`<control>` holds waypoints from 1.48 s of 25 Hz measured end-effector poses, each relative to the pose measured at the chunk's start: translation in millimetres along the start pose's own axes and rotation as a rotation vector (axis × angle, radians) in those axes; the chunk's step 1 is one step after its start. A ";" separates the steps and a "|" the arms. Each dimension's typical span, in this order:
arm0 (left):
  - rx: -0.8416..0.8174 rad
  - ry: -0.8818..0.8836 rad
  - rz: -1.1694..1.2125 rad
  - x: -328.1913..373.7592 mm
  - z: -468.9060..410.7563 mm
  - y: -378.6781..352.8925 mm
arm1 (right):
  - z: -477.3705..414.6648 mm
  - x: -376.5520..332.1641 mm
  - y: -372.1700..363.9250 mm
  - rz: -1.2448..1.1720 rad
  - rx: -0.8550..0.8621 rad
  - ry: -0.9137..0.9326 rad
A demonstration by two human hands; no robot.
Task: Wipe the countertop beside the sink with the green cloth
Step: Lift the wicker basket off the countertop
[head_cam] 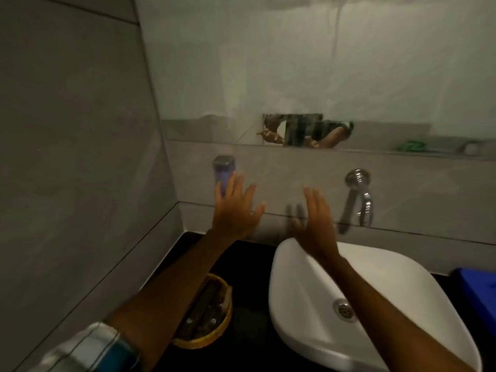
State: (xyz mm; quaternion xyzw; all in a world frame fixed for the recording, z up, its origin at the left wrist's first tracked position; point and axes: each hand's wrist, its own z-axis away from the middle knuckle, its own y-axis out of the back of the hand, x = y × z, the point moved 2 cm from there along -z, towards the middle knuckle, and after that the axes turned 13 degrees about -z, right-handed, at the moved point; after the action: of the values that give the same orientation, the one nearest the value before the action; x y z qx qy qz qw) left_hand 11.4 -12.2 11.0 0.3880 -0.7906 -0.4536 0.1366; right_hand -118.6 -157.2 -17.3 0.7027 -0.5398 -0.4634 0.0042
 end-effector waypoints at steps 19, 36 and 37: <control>-0.842 1.100 1.027 -192.6 227.7 -171.5 | 169.1 42.8 -221.0 -0.574 -0.336 -1.234; -1.073 0.660 1.019 -20.2 298.3 -96.4 | 306.6 55.0 -16.5 -0.387 -0.139 -1.157; -1.077 0.643 1.009 -13.4 299.9 -96.6 | 308.1 59.4 -11.0 -0.367 -0.141 -1.168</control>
State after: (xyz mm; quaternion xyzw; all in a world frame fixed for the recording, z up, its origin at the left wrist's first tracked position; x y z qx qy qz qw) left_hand -102.8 153.2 -232.0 -0.0234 -0.4655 -0.5223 0.7141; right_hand -313.1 -45.5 -237.0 0.4123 -0.2912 -0.7994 -0.3257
